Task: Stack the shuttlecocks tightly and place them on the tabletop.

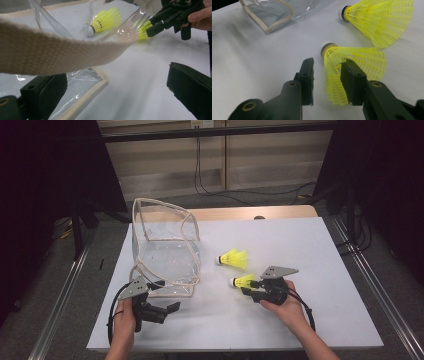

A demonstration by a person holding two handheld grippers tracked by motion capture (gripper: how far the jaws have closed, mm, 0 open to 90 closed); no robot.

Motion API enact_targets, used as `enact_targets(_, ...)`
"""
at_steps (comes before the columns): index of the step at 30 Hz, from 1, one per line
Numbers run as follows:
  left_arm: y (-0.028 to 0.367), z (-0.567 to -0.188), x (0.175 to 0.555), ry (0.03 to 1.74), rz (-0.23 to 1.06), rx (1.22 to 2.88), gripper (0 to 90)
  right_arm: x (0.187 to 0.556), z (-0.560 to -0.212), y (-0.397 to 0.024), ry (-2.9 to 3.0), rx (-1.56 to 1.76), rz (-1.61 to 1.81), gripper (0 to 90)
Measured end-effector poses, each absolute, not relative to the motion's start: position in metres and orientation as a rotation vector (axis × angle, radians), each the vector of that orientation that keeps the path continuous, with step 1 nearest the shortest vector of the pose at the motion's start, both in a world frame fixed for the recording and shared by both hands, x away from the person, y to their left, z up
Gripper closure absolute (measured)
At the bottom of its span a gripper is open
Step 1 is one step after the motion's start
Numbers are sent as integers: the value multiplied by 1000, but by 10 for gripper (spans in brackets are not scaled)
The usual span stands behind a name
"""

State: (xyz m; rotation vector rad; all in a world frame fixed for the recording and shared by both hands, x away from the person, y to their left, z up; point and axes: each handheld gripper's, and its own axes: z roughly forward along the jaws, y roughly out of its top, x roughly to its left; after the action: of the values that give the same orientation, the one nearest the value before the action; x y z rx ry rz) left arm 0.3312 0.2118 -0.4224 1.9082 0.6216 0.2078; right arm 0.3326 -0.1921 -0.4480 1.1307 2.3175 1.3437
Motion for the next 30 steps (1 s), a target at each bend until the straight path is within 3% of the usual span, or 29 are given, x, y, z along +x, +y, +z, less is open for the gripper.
enact_targets(22, 212, -423, 331, 622, 209, 1910, 32, 337, -453, -189, 2341, 1105, 1341, 851)
enact_targets(30, 213, -422, 331, 623, 211, 1911, 32, 337, -452, -190, 2351, 1084, 1345, 885)
